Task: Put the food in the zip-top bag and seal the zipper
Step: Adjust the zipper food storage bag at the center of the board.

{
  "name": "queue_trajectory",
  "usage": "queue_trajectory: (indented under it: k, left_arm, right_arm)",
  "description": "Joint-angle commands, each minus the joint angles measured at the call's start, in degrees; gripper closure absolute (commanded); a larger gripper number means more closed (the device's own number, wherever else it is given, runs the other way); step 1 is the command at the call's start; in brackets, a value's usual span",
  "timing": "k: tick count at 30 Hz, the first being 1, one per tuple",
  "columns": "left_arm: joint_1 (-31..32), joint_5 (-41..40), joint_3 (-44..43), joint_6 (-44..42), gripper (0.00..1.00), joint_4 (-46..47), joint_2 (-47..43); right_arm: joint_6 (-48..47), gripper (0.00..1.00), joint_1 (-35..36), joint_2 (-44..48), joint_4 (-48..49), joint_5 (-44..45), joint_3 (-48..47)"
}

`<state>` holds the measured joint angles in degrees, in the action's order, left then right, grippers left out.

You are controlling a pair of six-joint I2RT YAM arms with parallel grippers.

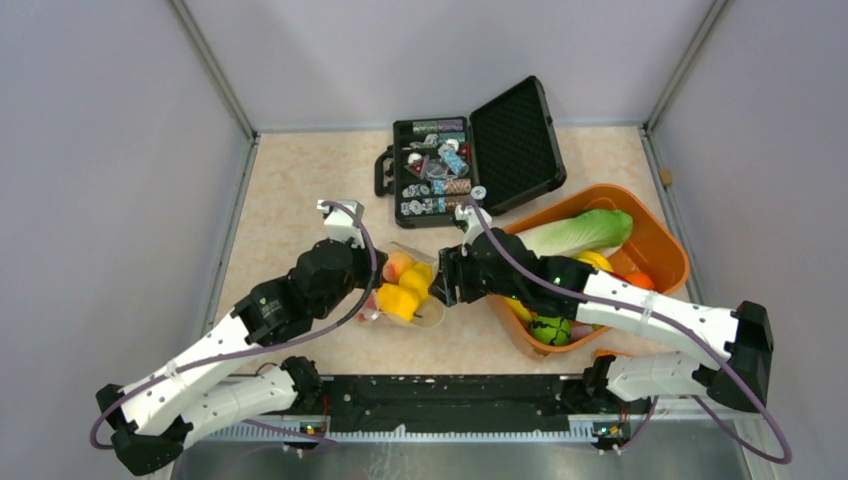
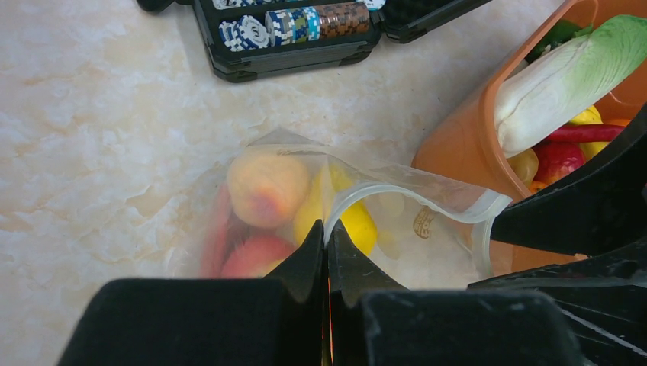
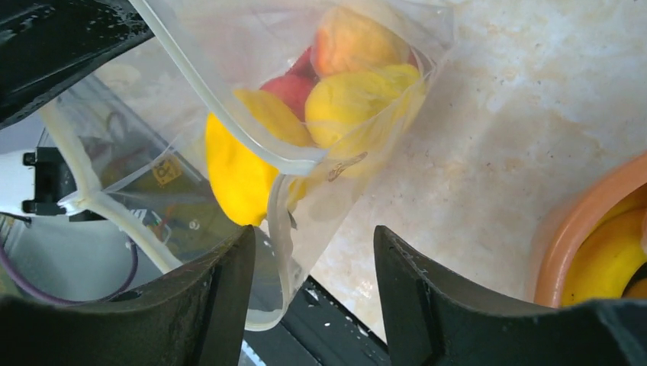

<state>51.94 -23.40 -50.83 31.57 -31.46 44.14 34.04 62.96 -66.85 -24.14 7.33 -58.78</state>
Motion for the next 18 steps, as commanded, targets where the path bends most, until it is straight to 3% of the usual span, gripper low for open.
queue_trajectory:
  k: [1, 9, 13, 18]
  left_arm:
    - [-0.1, 0.1, -3.1, 0.0, 1.00, 1.7, 1.1]
    - [-0.1, -0.1, -2.5, 0.2, 1.00, 2.1, 0.0]
    - [-0.1, -0.6, -2.3, 0.5, 1.00, 1.7, -1.0]
    - [-0.1, -0.7, -3.8, -0.5, 1.00, 1.3, -2.3]
  right_arm:
    - [1.6, 0.44, 0.8, -1.9, 1.2, -1.0, -1.3]
    - [1.3, 0.71, 1.6, -5.7, -2.4, 5.1, -4.8]
    - [0.7, 0.95, 1.6, -3.3, 1.4, 4.9, -3.6]
    - [-0.6, 1.00, 1.6, -0.8, 9.6, 3.3, -2.7]
